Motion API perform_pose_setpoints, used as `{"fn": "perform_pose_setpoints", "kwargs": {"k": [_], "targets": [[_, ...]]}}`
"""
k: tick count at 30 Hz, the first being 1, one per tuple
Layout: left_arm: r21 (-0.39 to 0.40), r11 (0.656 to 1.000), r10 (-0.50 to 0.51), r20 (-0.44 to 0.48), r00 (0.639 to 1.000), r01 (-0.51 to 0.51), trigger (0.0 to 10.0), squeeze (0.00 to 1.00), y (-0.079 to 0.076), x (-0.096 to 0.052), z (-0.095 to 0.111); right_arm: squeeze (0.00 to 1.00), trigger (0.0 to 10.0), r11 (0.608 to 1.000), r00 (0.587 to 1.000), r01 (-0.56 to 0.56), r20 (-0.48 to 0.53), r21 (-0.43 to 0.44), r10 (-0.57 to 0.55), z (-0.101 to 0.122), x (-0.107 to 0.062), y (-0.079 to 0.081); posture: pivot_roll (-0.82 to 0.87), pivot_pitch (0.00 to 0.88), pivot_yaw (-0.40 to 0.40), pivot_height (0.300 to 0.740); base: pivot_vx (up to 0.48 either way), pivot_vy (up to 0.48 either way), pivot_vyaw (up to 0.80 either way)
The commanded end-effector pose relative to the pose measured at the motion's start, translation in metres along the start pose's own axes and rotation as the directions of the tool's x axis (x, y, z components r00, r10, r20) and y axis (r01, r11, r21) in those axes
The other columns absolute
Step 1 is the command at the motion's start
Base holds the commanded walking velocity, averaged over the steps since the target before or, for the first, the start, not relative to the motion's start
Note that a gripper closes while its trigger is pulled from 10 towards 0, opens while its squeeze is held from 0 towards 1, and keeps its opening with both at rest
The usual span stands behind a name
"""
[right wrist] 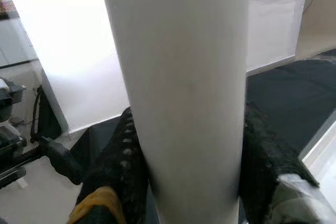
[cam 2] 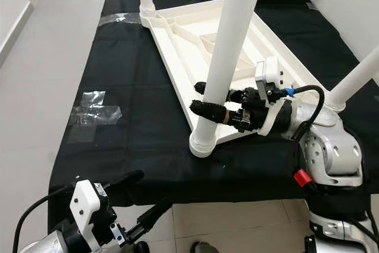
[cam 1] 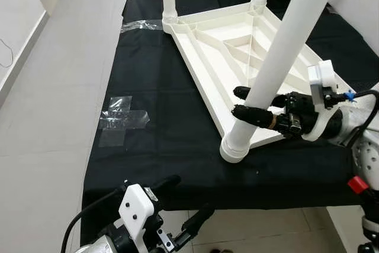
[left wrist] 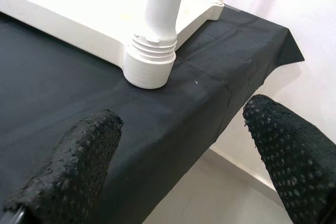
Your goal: Building children table
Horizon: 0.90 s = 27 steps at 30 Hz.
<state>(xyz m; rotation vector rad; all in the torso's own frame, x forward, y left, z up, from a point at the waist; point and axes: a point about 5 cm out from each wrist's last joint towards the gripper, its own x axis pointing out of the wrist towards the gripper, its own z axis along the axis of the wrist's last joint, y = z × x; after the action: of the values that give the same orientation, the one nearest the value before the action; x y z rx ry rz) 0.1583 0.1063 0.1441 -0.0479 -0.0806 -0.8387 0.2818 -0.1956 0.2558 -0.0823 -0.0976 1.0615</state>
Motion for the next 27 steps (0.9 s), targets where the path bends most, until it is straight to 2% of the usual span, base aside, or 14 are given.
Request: {"fn": "perform_pose_setpoints", "kwargs": {"k": [1,2,3,4,5,7,15,16,17,18,21,22,25,27], "targets": [[-0.004,1.0,-0.007,-0.016,1.0,0.007,10.0,0.0,-0.001,-0.003,-0.002,0.0,0.0,0.89,0.887,0.442,-0.203,0.112,-0.415,-0.056,0.003,-0.003,0.01,0.201,-0.026,0.74,0.0,0.0,0.0],[-0.004,1.0,-0.007,-0.016,1.0,0.007,10.0,0.0,-0.001,-0.003,-0.002,0.0,0.0,0.89,0.887,0.442,-0.203,0.112,-0.415,-0.056,0.003,-0.003,0.01,0.201,-0.026,0.74,0.0,0.0,0.0],[-0.002,1.0,-0.003,-0.016,1.0,0.003,10.0,0.0,0.0,-0.004,-0.002,0.0,0.0,0.686,0.641,0.727,-0.377,0.02,-0.668,-0.084,-0.012,0.006,-0.01,0.214,-0.015,0.74,0.0,0.0,0.0],[-0.002,1.0,-0.003,-0.016,1.0,0.003,10.0,0.0,0.0,-0.004,-0.002,0.0,0.0,0.686,0.641,0.727,-0.377,0.02,-0.668,-0.084,-0.012,0.006,-0.01,0.214,-0.015,0.74,0.0,0.0,0.0],[-0.002,1.0,0.0,-0.016,1.0,0.0,10.0,0.0,0.001,-0.003,-0.002,0.0,0.0,0.578,0.491,0.813,-0.458,-0.063,-0.741,-0.099,-0.023,0.03,0.0,0.206,-0.012,0.74,0.0,0.0,0.0],[0.0,1.0,0.004,-0.016,1.0,-0.004,10.0,0.0,0.003,-0.003,-0.003,0.0,0.0,0.546,0.437,0.831,-0.485,-0.105,-0.758,-0.106,-0.031,0.052,-0.02,0.196,-0.005,0.74,0.0,0.0,0.0],[0.003,1.0,0.003,-0.013,1.0,-0.003,10.0,0.0,0.004,0.0,-0.004,0.0,0.0,0.622,0.524,0.776,-0.442,-0.104,-0.728,-0.091,-0.022,0.036,-0.03,0.183,-0.017,0.74,0.0,0.0,0.0],[0.007,1.0,0.005,-0.013,1.0,-0.005,10.0,0.0,0.004,0.0,-0.003,0.0,1.9,0.639,0.549,0.762,-0.424,-0.1,-0.721,-0.086,-0.018,0.033,-0.03,0.185,-0.019,0.74,0.0,0.0,0.0],[0.007,1.0,0.005,-0.013,1.0,-0.005,10.0,0.0,0.004,0.0,-0.003,0.0,1.9,0.639,0.549,0.762,-0.424,-0.1,-0.721,-0.086,-0.018,0.033,-0.03,0.185,-0.019,0.74,0.0,0.0,0.0],[0.009,1.0,0.013,-0.013,1.0,-0.013,10.0,0.0,0.005,0.0,-0.003,0.0,10.0,0.624,0.55,0.774,-0.376,-0.105,-0.745,-0.078,-0.014,0.03,-0.04,0.18,-0.023,0.74,0.0,0.0,0.0],[0.011,0.999,0.031,-0.01,0.999,-0.031,10.0,0.0,0.007,0.001,-0.002,0.0,10.0,0.642,0.592,0.76,-0.302,-0.098,-0.747,-0.065,-0.007,0.024,-0.04,0.183,-0.027,0.74,0.0,0.0,0.0],[0.021,0.998,0.058,-0.001,0.998,-0.058,10.0,0.0,0.01,0.002,0.0,1.0,10.0,0.698,0.679,0.715,-0.193,-0.05,-0.709,-0.048,0.002,0.016,-0.04,0.184,-0.032,0.74,0.0,0.0,0.0],[0.034,0.996,0.088,0.01,0.996,-0.088,10.0,0.0,0.014,0.003,0.003,1.0,10.0,0.782,0.779,0.623,-0.089,-0.013,-0.621,-0.029,0.01,0.012,-0.03,0.184,-0.03,0.74,0.0,0.0,0.0],[0.094,0.985,0.144,0.021,0.989,-0.145,10.0,0.0,0.026,0.005,0.007,1.0,10.0,0.94,0.941,0.34,0.007,-0.024,-0.34,-0.002,0.014,0.011,-0.03,0.18,-0.027,0.74,0.0,0.0,0.0]]}}
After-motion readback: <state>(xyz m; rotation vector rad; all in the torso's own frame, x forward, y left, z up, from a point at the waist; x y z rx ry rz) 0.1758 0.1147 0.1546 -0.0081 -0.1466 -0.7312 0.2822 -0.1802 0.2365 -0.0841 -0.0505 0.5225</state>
